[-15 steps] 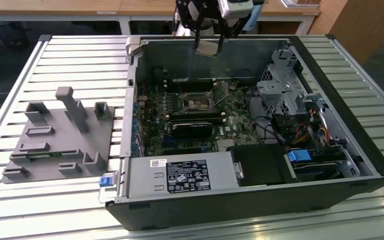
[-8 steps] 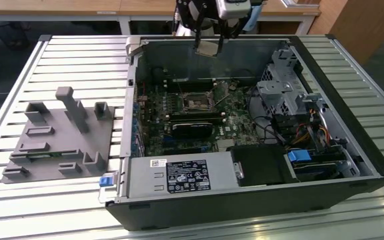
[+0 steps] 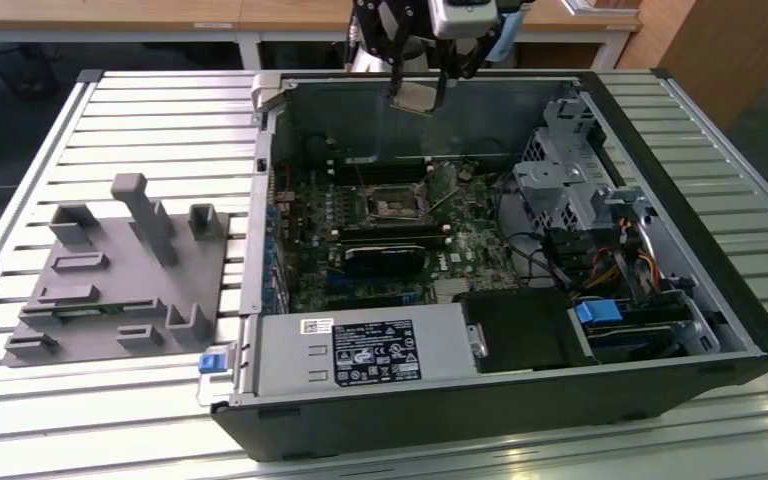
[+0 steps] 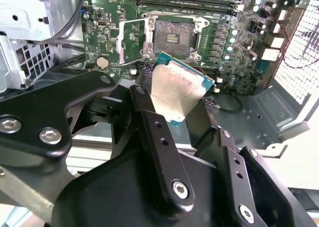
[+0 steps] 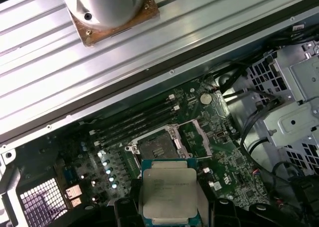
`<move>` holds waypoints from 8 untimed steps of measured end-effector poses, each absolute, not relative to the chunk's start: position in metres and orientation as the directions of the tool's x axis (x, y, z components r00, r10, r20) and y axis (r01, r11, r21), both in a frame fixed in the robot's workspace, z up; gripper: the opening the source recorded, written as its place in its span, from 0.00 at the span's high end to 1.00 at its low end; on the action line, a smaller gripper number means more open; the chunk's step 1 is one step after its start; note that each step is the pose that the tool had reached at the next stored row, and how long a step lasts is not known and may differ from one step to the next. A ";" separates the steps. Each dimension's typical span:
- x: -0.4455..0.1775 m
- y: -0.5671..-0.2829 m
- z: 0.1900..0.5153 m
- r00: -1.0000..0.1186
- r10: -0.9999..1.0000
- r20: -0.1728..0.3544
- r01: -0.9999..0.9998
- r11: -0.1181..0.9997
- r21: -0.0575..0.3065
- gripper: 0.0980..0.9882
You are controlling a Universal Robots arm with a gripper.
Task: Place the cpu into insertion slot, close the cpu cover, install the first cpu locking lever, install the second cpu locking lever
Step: 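Place the cpu into insertion slot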
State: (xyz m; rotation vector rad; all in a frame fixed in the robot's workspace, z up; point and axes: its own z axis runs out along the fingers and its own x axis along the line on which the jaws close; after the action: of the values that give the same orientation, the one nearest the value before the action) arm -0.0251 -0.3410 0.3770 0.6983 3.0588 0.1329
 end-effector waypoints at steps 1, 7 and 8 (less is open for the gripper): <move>-0.025 -0.341 0.377 -0.899 0.438 0.018 0.438 0.895 0.083 0.52; -0.025 -0.341 0.377 -0.883 0.468 0.017 0.468 0.880 0.082 0.52; -0.025 -0.341 0.377 -0.881 0.473 0.017 0.473 0.877 0.082 0.52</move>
State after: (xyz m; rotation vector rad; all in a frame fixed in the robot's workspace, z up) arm -0.0251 -0.3410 0.3767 0.7660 3.0405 0.1320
